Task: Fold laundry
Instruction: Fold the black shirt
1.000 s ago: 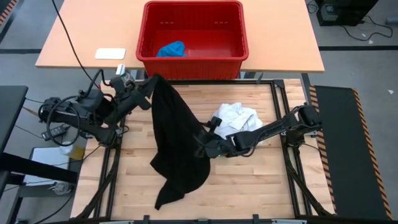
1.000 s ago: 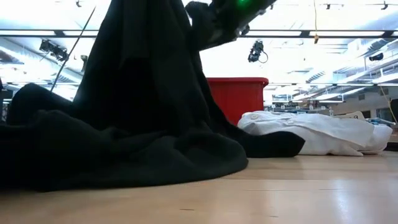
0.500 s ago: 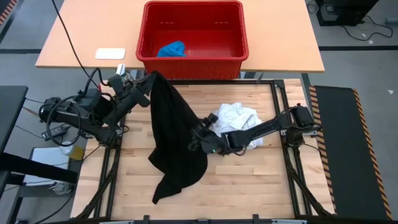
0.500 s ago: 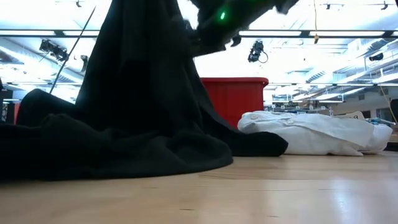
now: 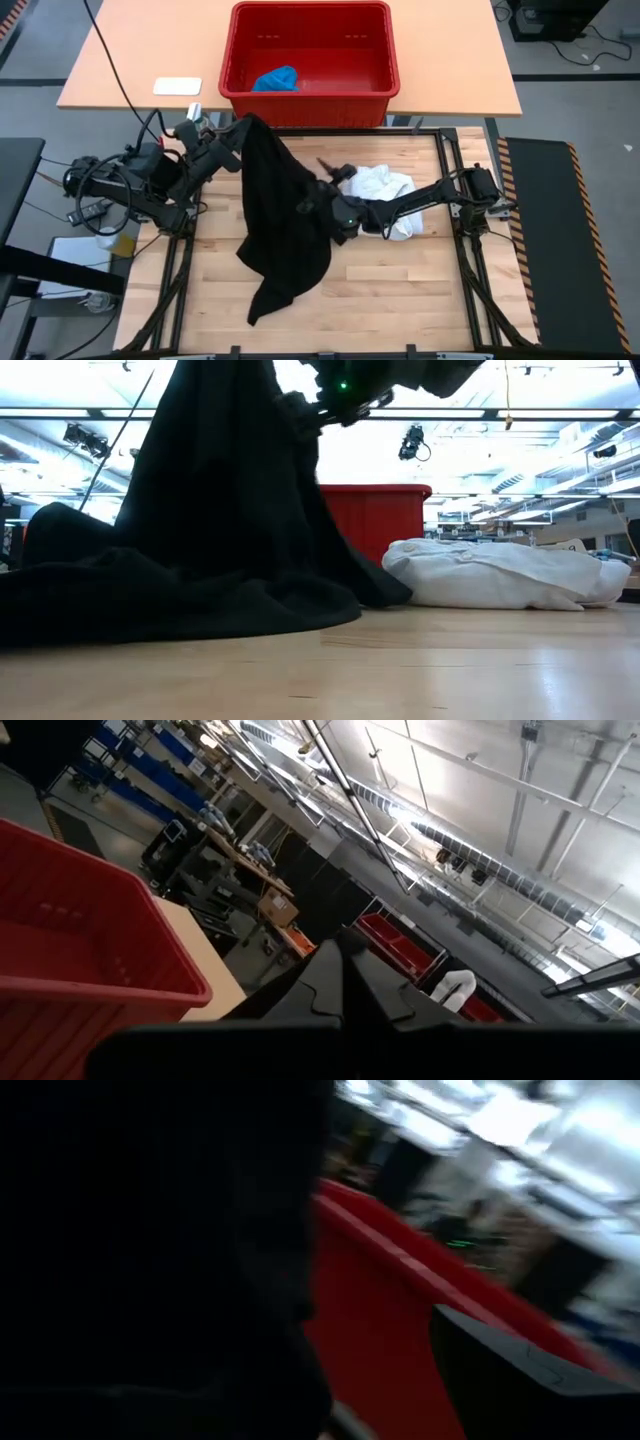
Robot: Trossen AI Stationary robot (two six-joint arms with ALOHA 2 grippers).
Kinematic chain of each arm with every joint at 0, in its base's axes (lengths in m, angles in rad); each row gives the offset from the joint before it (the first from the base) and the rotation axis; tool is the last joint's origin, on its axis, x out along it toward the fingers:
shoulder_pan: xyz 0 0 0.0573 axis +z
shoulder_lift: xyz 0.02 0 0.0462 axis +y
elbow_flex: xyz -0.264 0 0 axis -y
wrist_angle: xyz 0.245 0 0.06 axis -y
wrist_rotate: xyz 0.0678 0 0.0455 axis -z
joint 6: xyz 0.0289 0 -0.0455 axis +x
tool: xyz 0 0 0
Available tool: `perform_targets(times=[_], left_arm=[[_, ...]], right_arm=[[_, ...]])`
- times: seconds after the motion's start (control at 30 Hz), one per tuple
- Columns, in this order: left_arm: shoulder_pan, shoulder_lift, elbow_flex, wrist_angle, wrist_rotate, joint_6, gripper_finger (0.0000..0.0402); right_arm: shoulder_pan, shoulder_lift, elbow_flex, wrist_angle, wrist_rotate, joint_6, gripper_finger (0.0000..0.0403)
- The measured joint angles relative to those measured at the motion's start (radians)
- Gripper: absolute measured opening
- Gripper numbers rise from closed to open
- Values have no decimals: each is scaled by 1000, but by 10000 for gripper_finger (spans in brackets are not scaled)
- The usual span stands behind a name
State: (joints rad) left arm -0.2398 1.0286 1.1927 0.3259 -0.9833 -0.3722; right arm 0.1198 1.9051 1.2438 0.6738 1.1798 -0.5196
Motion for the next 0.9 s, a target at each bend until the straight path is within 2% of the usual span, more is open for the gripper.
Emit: perform_targets(times=[0.1, 0.17, 0.23, 0.33, 0.43, 0.57, 0.8, 0.9], left_arm=[[0, -1, 0, 0, -2, 2, 4], [0, -1, 0, 5, -3, 2, 4], [0, -1, 0, 5, -3, 1, 4], [0, -1, 0, 7, -3, -5, 4], [0, -1, 0, 7, -3, -5, 4], [-16, -1, 0, 15, 1, -5, 4], [-38, -2, 0, 15, 3, 23, 4], [-55, -10, 0, 14, 3, 46, 4]], right_arm=[[2, -14, 0, 74, 171, -183, 268], [-1, -31, 0, 102, 250, -253, 267], [-4, -44, 0, 105, 259, -253, 265], [7, -62, 0, 103, 189, -242, 257], [35, -85, 0, 103, 184, -225, 245], [43, -104, 1, 21, 154, -54, 226], [19, -100, 0, -382, 32, 395, 191], [22, -101, 0, -531, -72, 588, 174]])
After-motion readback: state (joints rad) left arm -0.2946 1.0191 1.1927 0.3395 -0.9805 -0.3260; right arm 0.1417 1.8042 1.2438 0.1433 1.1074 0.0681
